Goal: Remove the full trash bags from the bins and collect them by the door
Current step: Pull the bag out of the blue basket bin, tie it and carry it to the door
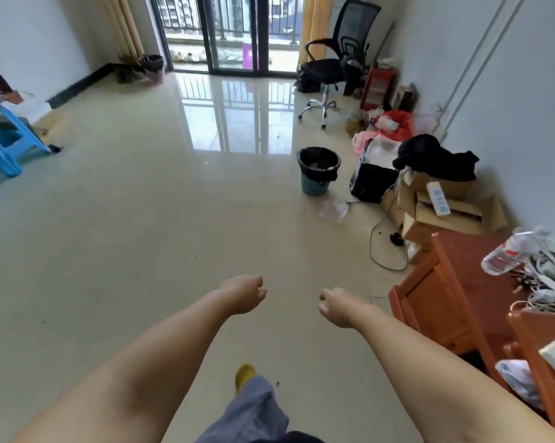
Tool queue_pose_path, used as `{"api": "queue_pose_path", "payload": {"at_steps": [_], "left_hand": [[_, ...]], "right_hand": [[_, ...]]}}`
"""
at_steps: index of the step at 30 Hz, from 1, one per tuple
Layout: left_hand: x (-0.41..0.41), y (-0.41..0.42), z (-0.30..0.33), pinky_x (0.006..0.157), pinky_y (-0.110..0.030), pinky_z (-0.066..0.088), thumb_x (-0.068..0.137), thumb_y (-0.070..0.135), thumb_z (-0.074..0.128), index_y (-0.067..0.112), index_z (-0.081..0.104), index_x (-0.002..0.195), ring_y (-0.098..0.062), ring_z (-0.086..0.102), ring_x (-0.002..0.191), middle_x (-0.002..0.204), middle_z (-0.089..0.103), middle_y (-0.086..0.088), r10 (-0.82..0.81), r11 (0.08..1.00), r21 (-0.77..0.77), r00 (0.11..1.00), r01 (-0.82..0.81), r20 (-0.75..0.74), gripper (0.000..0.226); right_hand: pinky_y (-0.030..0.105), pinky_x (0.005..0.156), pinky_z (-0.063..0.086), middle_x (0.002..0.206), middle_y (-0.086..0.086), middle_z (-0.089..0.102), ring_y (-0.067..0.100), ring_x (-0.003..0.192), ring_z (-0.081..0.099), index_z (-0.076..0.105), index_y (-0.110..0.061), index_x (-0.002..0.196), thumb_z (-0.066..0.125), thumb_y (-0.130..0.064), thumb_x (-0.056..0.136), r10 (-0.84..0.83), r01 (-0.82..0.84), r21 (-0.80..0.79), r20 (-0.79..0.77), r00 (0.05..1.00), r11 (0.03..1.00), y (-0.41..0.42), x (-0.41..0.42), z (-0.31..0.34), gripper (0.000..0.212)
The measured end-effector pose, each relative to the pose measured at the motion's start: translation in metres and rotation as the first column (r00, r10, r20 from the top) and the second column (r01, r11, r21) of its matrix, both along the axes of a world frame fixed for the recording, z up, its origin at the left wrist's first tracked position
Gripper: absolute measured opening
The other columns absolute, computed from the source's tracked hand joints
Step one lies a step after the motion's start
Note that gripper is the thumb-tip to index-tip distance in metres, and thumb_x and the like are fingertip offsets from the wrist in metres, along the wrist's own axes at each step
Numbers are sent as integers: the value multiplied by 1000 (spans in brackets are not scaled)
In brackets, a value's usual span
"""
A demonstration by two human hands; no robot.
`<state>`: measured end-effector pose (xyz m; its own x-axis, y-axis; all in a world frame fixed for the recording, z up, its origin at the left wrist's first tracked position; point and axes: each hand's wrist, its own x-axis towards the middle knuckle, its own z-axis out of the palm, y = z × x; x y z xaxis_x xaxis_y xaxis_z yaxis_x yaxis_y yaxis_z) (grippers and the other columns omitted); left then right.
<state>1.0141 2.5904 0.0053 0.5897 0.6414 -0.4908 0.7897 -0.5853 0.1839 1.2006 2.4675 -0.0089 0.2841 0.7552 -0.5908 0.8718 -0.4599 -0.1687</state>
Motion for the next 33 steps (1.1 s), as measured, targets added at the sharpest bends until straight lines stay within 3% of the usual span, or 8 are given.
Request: {"api": "queue_pose_path", "payload": {"at_steps": [5,11,20,27,33], "left_hand": [[64,139,22,93,-36,43,99,38,31,14,47,129,-31,52,117,131,55,-12,-65,997,38,998,65,7,41],[136,247,14,91,-36,45,99,39,31,15,46,129,-29,54,115,129,56,-10,-140,990,4,990,141,-24,42],[275,421,-2,93,-38,45,99,39,30,14,46,129,-30,53,115,128,56,-10,-132,991,11,991,133,-19,42],[377,531,2,91,-39,46,99,38,28,14,45,129,-28,54,114,129,54,-8,-188,982,28,982,189,-35,42],[447,625,-29,89,-38,44,98,38,29,16,44,131,-28,53,115,131,53,-7,-305,952,4,951,306,-40,42]], "right_hand": [[36,100,39,139,17,43,33,124,46,41,-9,134,34,-31,97,-115,116,35,-40,993,993,114,54,13,43],[36,97,39,138,16,44,33,123,46,42,-10,132,35,-32,97,-147,147,13,-26,989,989,216,115,12,42],[40,94,44,133,13,48,33,116,50,45,-13,128,32,-35,96,-103,104,-15,26,994,994,388,269,-2,41],[37,80,41,129,16,48,32,111,51,44,-9,124,29,-30,97,-84,85,-21,25,996,996,509,371,10,37],[36,87,41,133,14,47,31,116,49,43,-10,128,30,-29,98,-221,220,-25,-23,975,975,585,425,-11,39]]}}
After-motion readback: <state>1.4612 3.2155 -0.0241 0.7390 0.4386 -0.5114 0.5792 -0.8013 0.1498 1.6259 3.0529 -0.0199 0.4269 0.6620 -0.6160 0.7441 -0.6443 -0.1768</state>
